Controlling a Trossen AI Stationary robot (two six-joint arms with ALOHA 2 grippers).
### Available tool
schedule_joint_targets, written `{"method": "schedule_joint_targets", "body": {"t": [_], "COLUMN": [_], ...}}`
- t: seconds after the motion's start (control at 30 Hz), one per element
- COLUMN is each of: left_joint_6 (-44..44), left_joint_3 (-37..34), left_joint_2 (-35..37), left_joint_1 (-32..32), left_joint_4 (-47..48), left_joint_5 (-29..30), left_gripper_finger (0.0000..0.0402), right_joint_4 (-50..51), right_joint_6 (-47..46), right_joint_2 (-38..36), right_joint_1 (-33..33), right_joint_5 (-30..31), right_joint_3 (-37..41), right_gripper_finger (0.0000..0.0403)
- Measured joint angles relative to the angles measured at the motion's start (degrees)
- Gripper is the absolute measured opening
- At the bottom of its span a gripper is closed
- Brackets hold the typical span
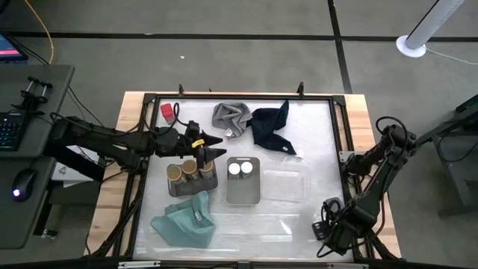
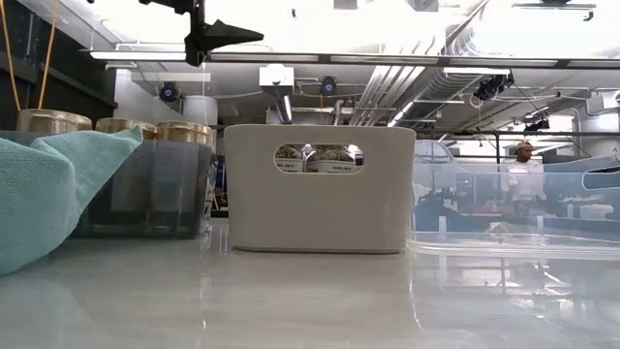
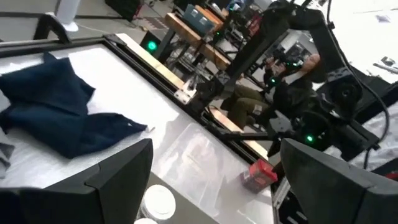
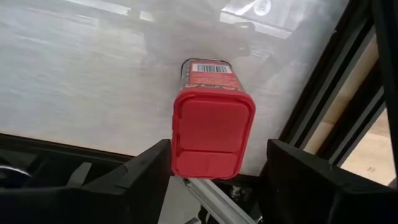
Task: Sort spices by type
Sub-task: Put the bottom red seasoning can into the transparent bin
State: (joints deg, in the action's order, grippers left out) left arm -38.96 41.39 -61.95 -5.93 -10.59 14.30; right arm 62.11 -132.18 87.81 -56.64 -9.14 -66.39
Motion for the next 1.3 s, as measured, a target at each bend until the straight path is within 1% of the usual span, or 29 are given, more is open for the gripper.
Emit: {"method": "schedule_joint_targets", "body": {"t": [0.13, 0.27, 0.4, 0.6, 0.67, 0.77, 0.8, 0.93, 1.0, 1.07, 1.17, 1.23, 1.3], "left_joint_6": [0.0, -0.05, -1.33, -1.44, -1.48, -1.51, -1.51, -1.49, -1.46, -1.46, -1.46, -1.51, -2.0], "left_joint_3": [0.0, 0.0, 0.0, 0.0, 0.0, 0.0, 0.0, 0.0, 0.0, 0.0, 0.0, 0.0, 0.0], "left_joint_2": [0.02, 0.02, 0.02, 0.02, 0.02, 0.02, 0.02, 0.02, 0.02, 0.02, 0.02, 0.02, 0.02], "left_joint_1": [-0.02, -0.02, -0.02, -0.02, -0.02, -0.02, -0.02, -0.02, -0.02, -0.02, -0.02, -0.02, -0.02], "left_joint_4": [0.02, 0.09, 0.13, 0.26, 0.24, 0.22, 0.24, 0.22, 0.23, 0.2, 0.13, 0.09, -0.01], "left_joint_5": [-0.93, -0.93, -1.91, -1.98, -1.98, -1.98, -1.96, -1.96, -1.96, -1.89, -1.76, -1.76, -1.76], "left_gripper_finger": [0.0337, 0.0337, 0.0337, 0.0337, 0.0337, 0.0337, 0.0337, 0.0337, 0.0337, 0.0337, 0.0337, 0.0337, 0.0337], "right_joint_4": [-1.74, -10.6, -15.08, -16.36, -16.12, -14.74, -13.72, -6.22, -1.9, 2.06, 5.94, 6.88, 7.16], "right_joint_6": [-0.6, -0.95, -0.91, 1.14, 3.21, 6.62, 7.87, 12.33, 15.01, 19.27, 26.92, 33.41, 40.72], "right_joint_2": [0.02, -0.1, 0.06, 0.05, 0.06, -0.06, -0.2, -0.91, -1.22, -1.29, -1.31, -1.33, -1.33], "right_joint_1": [0.0, 0.02, 0.17, 0.79, 0.94, 1.22, 1.47, 2.97, 4.68, 7.32, 12.75, 17.44, 22.79], "right_joint_5": [-1.32, -1.4, -0.88, -0.08, 0.31, 0.15, 0.05, 0.28, 1.66, 5.1, 13.34, 17.77, 20.58], "right_joint_3": [1.91, 6.57, 10.11, 12.5, 12.43, 9.5, 8.19, 2.04, -1.14, -4.51, -9.23, -11.83, -13.59], "right_gripper_finger": [0.0261, 0.0261, 0.0261, 0.026, 0.0251, 0.0213, 0.0207, 0.0207, 0.0207, 0.0207, 0.0207, 0.0207, 0.0207]}}
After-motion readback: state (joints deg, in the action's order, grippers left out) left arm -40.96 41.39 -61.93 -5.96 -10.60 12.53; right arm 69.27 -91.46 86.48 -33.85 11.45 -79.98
